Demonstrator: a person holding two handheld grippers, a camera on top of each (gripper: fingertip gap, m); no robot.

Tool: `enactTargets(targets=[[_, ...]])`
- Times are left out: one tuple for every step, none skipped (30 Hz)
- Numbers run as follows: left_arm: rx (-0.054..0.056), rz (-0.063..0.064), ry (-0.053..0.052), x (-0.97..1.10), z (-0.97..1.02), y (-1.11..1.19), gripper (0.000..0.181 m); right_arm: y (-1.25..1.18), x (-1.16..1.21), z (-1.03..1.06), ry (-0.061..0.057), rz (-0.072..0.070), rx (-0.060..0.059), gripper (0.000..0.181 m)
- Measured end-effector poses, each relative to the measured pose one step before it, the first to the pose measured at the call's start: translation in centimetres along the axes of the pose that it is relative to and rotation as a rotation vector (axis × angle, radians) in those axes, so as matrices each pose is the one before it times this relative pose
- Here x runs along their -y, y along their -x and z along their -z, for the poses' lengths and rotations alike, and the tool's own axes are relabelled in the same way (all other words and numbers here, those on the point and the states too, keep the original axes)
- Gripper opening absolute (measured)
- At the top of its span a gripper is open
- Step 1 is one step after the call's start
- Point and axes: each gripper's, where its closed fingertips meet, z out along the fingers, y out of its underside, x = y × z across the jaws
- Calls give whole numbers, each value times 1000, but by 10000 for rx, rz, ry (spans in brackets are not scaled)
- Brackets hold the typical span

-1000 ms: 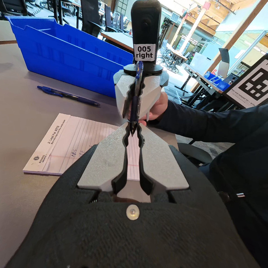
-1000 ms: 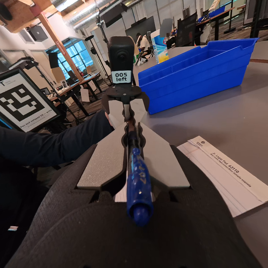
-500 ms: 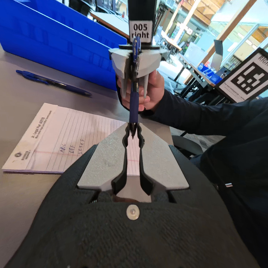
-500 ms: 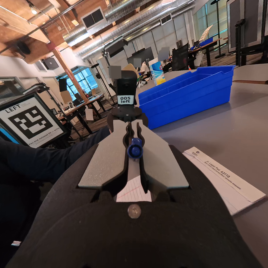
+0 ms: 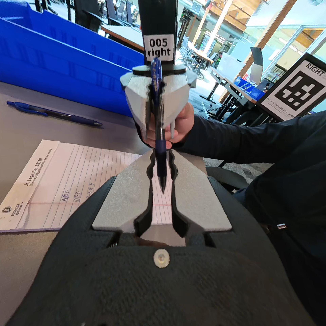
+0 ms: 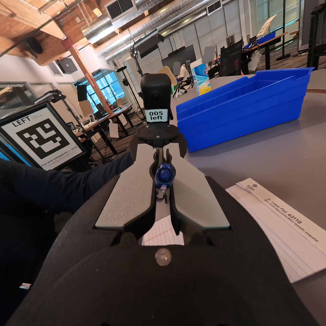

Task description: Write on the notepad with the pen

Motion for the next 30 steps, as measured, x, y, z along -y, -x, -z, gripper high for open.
enactTargets(targets=[[40,-66,-97,168,-97,1,10,132,-219,-268,80,17,38,4],[16,-46,-44,58,-147,-10,10,111,-156,-226,44,11,35,4],[-6,-22,66,-121,-190,-12,10,73,-47,-156,-2,4,16,4],[20,-53,42,-120,-201,19,10,11,29,-74,-30,-10,2,4],[40,-109,-21,-28,-188,31,10,-1,59,-1,-41,-26,4,4],[24,-75,-42,-3,-171,17,10,13,62,26,-43,-39,25,4],[-28,8,-40,-3,-142,-30,10,26,57,29,-29,-42,38,4],[-46,57,-28,-4,-127,-38,10,21,24,2,-15,-14,12,4],[-32,62,-25,4,-97,-8,10,0,13,1,-8,33,-19,4],[-7,73,-48,81,-85,8,10,32,-49,-53,32,48,-8,4],[-21,87,-81,150,-37,-44,10,84,-126,-91,65,28,28,4],[-44,-19,2,-2,18,-67,9,77,-40,-73,6,12,32,5],[20,-50,-33,54,48,0,10,29,54,1,-50,1,9,5],[7,-30,-47,87,18,-33,10,29,84,33,-56,-27,29,4],[-21,-9,-58,115,3,-59,10,64,122,35,-72,-59,63,4],[-43,2,-66,112,1,-79,10,72,118,49,-76,-73,77,4],[-23,11,-31,43,-12,-37,10,49,75,37,-48,-52,47,5],[-3,-11,9,-8,-16,6,10,3,0,3,-7,-14,13,5],[-3,-24,34,-63,-11,-13,10,-5,-59,-9,24,-8,7,5],[3,-39,39,-74,-5,-3,10,3,-68,-27,24,-22,14,5],[2,-82,22,-27,8,-20,10,11,-28,-22,-5,-33,24,5],[51,-254,38,5,43,21,10,-10,29,-17,-38,-37,22,5],[123,-330,41,-26,28,63,10,3,9,-17,-29,-30,22,4],[60,-177,76,-81,10,14,10,18,-32,-28,11,-7,24,5],[14,-17,28,-23,25,17,10,6,-22,-19,4,33,-1,5],[23,14,-34,63,44,79,9,-10,68,6,-46,66,-27,5],[40,-18,-52,92,47,75,9,-4,111,52,-66,45,-20,5],[79,-35,-67,105,45,114,9,-4,138,71,-71,-6,1,6],[64,6,-74,117,37,107,9,-4,160,110,-78,-28,16,6],[39,39,-27,50,49,110,9,25,224,130,-112,-32,35,6]])
